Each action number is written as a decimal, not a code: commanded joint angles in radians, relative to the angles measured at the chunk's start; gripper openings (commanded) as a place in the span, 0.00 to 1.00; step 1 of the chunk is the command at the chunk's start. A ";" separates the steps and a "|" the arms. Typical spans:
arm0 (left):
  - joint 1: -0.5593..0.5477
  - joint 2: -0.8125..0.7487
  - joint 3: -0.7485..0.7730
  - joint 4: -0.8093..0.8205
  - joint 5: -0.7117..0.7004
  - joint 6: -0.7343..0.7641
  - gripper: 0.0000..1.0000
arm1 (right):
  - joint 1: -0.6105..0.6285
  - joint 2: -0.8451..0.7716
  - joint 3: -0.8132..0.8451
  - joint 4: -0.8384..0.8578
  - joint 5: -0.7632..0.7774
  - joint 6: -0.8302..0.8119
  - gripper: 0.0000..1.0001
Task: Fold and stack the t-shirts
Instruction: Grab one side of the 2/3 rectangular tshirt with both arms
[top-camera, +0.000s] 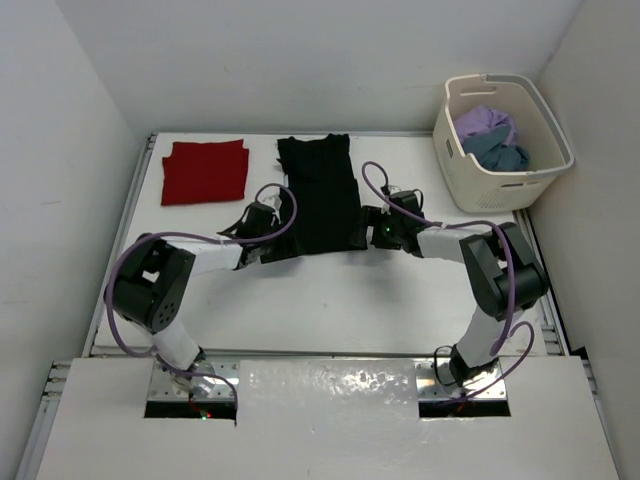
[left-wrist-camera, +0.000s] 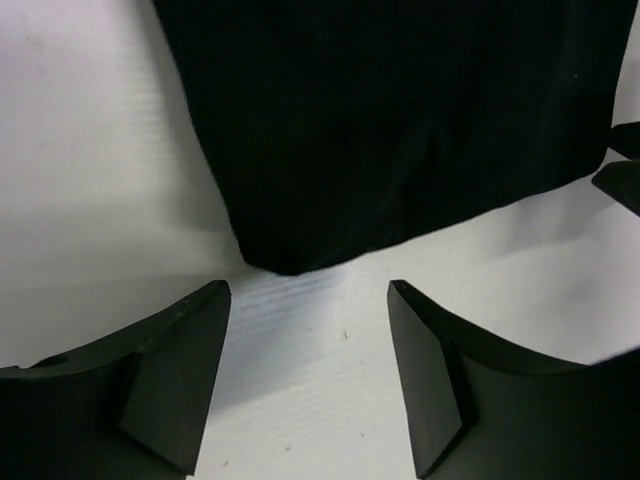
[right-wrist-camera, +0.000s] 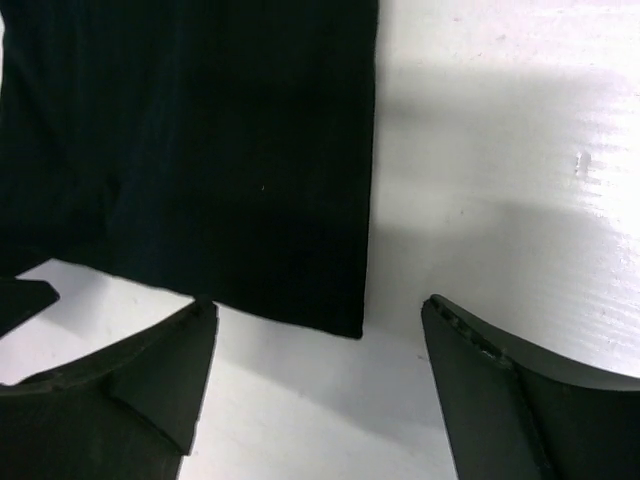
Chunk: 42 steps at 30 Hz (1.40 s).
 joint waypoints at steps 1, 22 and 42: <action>-0.003 0.027 0.024 0.065 0.000 0.021 0.62 | 0.004 0.038 0.000 0.029 0.021 0.030 0.80; -0.001 0.027 -0.010 0.154 0.034 0.108 0.00 | 0.021 0.012 -0.046 -0.010 -0.025 0.038 0.44; -0.164 -0.478 -0.124 0.010 0.081 0.001 0.00 | 0.038 -0.546 -0.193 -0.269 -0.205 -0.065 0.00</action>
